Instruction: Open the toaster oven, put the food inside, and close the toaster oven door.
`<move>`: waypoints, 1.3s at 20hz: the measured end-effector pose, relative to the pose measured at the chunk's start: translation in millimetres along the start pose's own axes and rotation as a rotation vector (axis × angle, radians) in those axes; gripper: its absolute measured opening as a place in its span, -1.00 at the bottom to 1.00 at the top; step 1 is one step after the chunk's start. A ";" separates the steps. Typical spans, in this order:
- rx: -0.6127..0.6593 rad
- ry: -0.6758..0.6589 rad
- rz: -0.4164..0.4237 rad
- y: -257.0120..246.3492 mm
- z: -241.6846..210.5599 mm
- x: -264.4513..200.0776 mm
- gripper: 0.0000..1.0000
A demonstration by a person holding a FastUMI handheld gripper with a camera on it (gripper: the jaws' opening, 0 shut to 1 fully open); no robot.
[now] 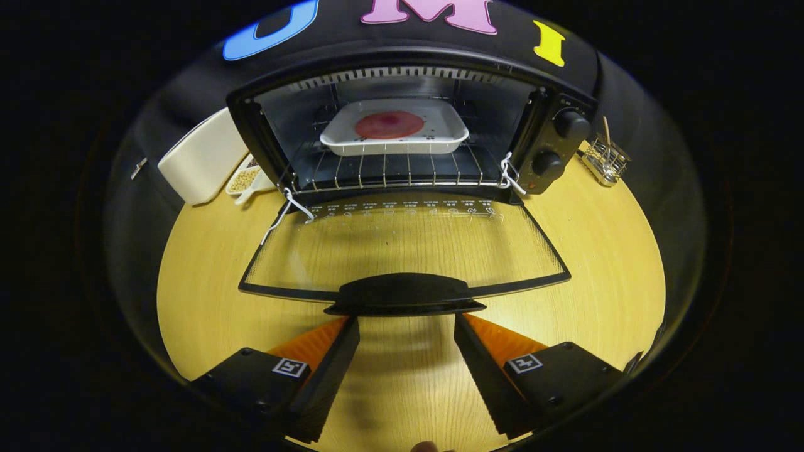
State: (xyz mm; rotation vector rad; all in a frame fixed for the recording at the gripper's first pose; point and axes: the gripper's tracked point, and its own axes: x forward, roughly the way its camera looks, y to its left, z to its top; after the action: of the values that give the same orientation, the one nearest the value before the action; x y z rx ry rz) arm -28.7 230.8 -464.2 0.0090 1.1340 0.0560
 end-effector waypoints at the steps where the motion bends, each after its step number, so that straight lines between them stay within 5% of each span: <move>1: 0.005 -0.011 0.008 -0.5 2.5 -4.4 0.98; 15: 0.066 -0.284 0.075 3.5 88.8 -78.1 0.98; 26: -0.001 -0.607 0.061 -26.4 138.8 -176.0 0.97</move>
State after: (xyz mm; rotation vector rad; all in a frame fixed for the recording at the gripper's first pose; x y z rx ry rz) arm 23.8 198.7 -247.1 0.0560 0.5267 0.1008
